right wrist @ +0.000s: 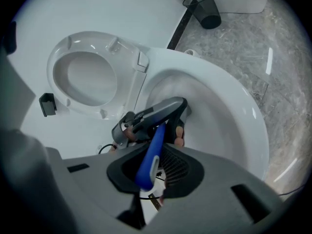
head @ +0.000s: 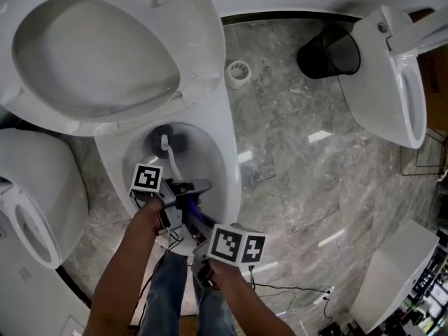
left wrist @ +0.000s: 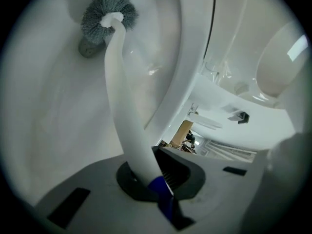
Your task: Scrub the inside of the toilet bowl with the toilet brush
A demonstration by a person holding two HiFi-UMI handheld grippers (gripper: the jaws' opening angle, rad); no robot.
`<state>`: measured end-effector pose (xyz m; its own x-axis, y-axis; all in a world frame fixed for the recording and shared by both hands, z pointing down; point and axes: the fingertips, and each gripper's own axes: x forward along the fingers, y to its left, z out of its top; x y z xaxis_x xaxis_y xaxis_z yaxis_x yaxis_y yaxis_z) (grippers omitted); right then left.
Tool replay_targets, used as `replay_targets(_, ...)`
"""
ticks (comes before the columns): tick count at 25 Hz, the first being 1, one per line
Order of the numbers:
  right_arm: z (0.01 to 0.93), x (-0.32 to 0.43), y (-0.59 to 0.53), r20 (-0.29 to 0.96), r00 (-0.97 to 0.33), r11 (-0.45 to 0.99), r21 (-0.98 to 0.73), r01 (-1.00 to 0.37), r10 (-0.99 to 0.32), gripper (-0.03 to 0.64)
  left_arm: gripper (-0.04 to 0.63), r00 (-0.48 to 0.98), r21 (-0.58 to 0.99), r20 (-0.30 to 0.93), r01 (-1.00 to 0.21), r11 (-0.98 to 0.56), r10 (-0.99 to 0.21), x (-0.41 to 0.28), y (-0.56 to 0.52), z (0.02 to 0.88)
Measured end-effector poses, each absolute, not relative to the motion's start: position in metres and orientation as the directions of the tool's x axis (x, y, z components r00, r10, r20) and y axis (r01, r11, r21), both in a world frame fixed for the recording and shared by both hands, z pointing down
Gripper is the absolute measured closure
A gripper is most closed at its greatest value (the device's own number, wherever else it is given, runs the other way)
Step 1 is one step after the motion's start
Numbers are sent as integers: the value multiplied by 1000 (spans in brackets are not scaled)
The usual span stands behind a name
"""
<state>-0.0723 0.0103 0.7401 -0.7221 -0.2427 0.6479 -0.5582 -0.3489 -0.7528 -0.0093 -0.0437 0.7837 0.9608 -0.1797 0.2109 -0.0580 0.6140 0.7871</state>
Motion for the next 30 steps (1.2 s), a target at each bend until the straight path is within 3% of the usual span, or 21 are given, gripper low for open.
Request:
replay_targets(10, 746, -99, 29, 655, -731, -339, -742, -578, -189, 558, 595, 937, 768, 239, -21, 640, -256, -42, -30, 790)
replay_targets(30, 746, -97, 76, 668, -729, -389, -717, -578, -147, 558, 595, 933, 717, 272, -33, 696, -236, -41, 19, 795)
